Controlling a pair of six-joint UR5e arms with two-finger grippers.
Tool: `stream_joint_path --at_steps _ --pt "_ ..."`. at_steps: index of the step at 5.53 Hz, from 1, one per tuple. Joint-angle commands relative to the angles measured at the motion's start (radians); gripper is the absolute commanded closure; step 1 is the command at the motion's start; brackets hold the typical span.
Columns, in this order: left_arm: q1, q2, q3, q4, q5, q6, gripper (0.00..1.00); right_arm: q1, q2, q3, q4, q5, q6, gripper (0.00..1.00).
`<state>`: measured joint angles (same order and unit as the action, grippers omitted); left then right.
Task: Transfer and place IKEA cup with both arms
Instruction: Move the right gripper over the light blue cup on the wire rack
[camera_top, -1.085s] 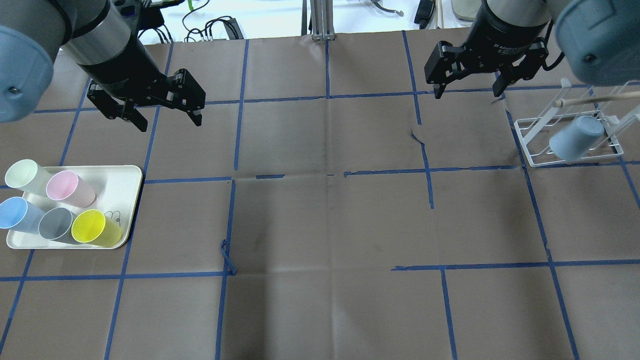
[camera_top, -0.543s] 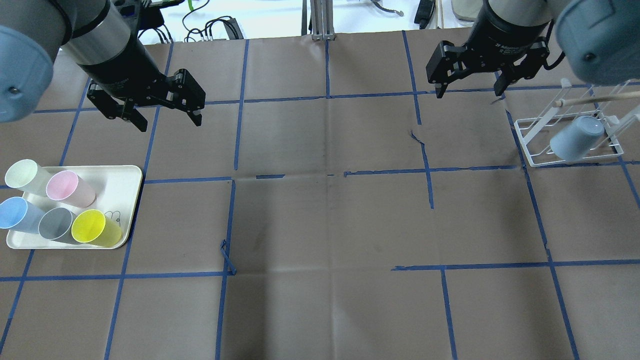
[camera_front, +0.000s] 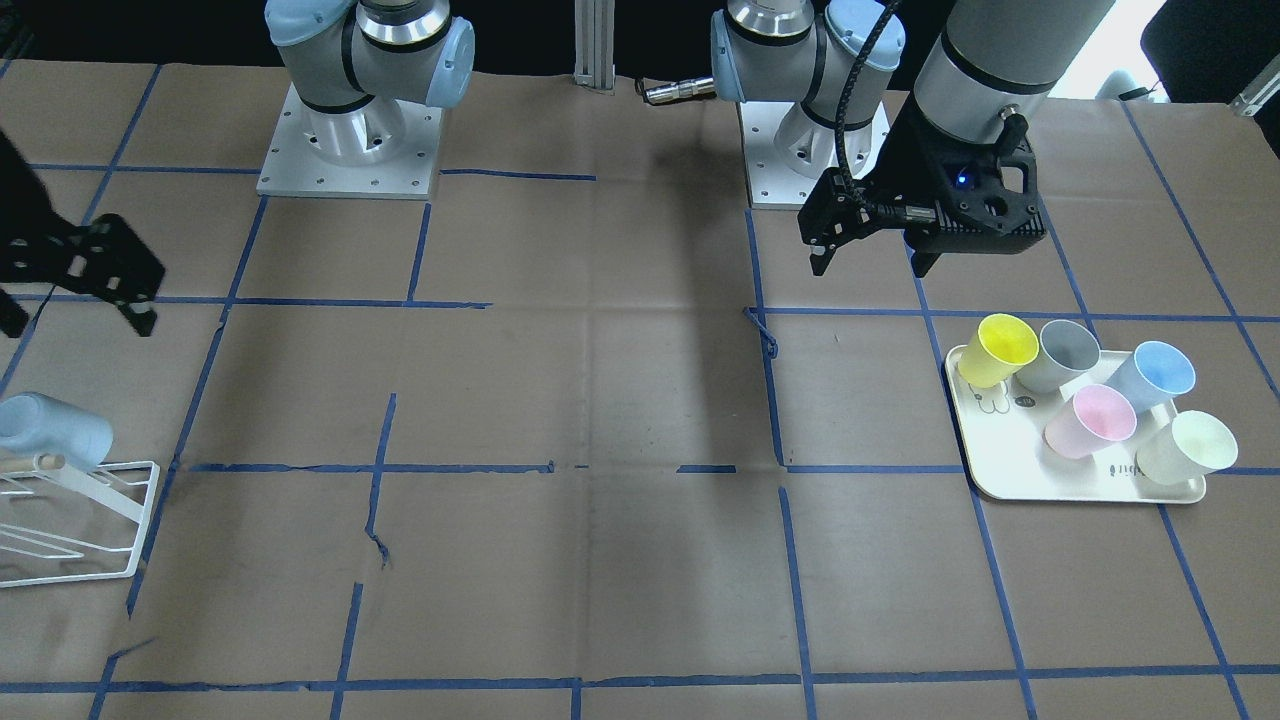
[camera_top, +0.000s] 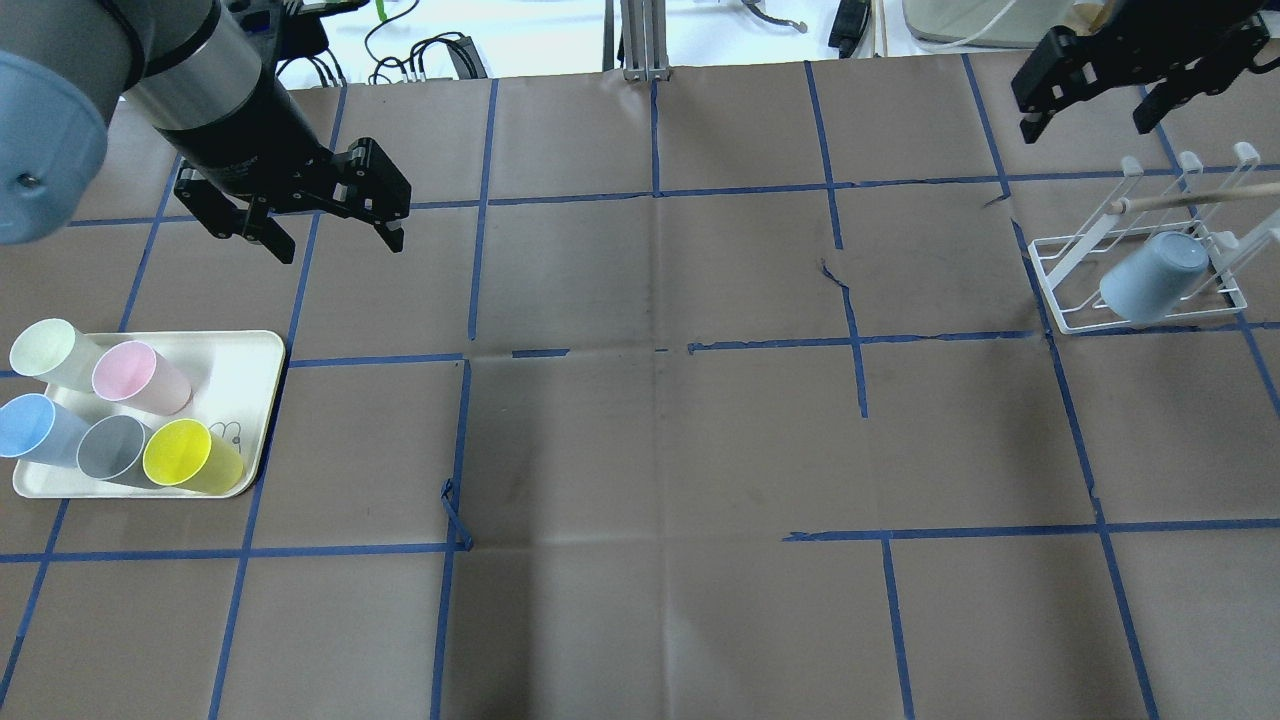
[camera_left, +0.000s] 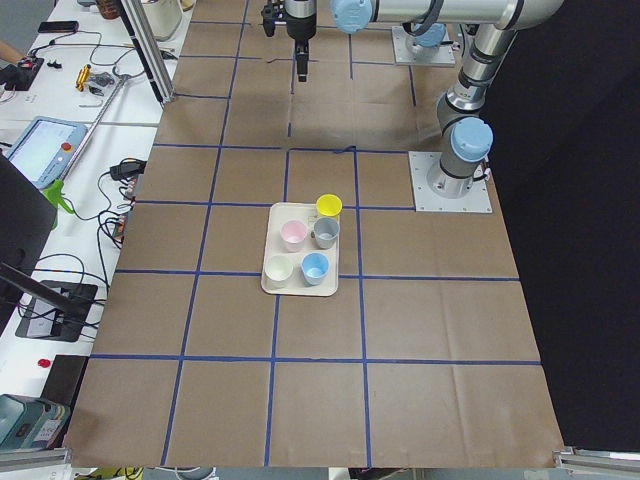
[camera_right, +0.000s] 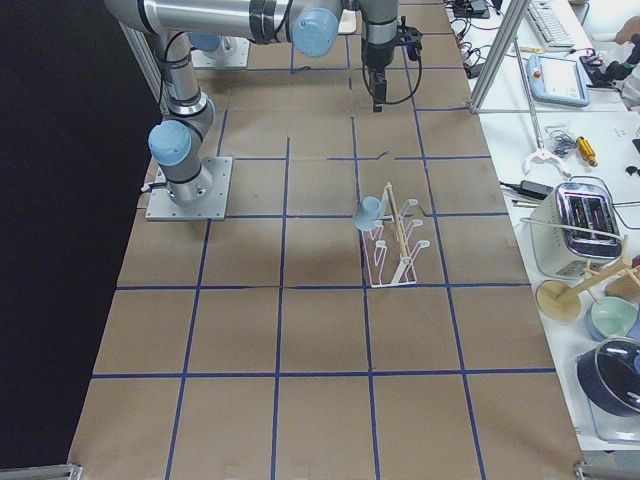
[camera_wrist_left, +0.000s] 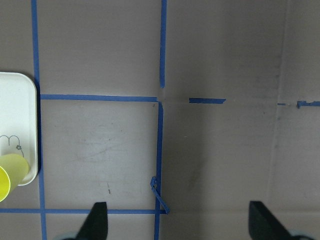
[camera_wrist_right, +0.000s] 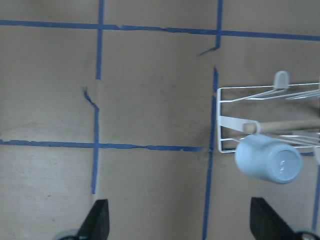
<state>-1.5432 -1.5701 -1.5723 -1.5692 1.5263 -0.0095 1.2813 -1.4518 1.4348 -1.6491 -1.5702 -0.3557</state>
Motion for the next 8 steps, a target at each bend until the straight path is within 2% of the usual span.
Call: stream_joint_path --at_steps 1,2,3,5,6,8 --pt "0.0 -0.001 0.0 0.0 0.0 0.0 0.02 -0.19 0.072 -0.028 -0.003 0.004 -0.292 0.0" --pt "0.0 -0.001 0.0 0.0 0.0 0.0 0.02 -0.238 0.108 -0.016 -0.009 0.007 -0.351 0.0" --pt "0.0 -0.001 0.0 0.0 0.0 0.0 0.02 -0.238 0.12 0.01 -0.011 0.013 -0.339 0.0" --pt "0.0 -0.001 0.0 0.0 0.0 0.0 0.02 -0.238 0.12 0.209 -0.218 0.01 -0.329 0.0" --pt "0.0 -0.001 0.0 0.0 0.0 0.0 0.02 -0.238 0.126 0.261 -0.291 0.012 -0.328 0.0" --pt "0.0 -0.001 0.0 0.0 0.0 0.0 0.02 -0.238 0.165 0.277 -0.313 0.01 -0.327 0.0"
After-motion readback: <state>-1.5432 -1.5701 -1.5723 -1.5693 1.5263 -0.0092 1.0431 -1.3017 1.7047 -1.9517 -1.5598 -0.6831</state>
